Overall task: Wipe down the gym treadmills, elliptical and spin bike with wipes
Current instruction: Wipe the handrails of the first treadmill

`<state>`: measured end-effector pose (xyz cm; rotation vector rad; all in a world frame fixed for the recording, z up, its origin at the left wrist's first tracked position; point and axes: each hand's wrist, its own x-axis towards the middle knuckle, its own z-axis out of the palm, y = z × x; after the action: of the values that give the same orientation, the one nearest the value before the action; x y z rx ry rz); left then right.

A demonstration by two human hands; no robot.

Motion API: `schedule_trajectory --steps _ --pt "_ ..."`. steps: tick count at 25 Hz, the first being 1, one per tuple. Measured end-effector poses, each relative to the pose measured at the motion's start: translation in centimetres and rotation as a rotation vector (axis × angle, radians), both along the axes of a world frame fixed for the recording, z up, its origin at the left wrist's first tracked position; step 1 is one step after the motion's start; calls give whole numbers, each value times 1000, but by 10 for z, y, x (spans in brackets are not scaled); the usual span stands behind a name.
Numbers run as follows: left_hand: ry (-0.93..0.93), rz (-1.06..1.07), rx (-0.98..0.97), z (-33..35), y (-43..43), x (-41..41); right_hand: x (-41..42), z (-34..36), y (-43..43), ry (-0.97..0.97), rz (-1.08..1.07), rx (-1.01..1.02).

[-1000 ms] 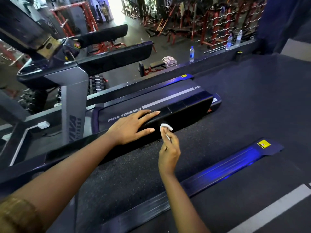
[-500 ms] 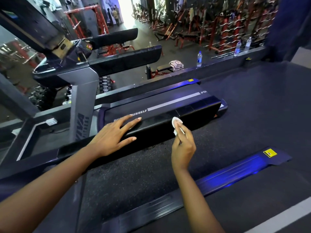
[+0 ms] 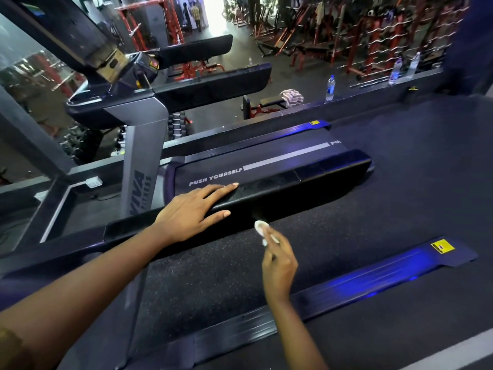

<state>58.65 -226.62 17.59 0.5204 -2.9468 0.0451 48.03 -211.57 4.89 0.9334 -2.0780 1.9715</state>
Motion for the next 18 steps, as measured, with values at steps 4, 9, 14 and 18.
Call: schedule_trajectory --steps 4,9,14,18 --pt "4 -6 -16 0 -1 0 -42 50 6 -91 -278 -187" --pt "10 -11 -2 -1 -3 0 -72 84 -5 236 -177 -22" --pt "26 -14 -12 -1 -2 1 -78 102 -15 452 40 574" --pt "36 -13 -8 0 0 1 -43 114 -10 538 260 639"
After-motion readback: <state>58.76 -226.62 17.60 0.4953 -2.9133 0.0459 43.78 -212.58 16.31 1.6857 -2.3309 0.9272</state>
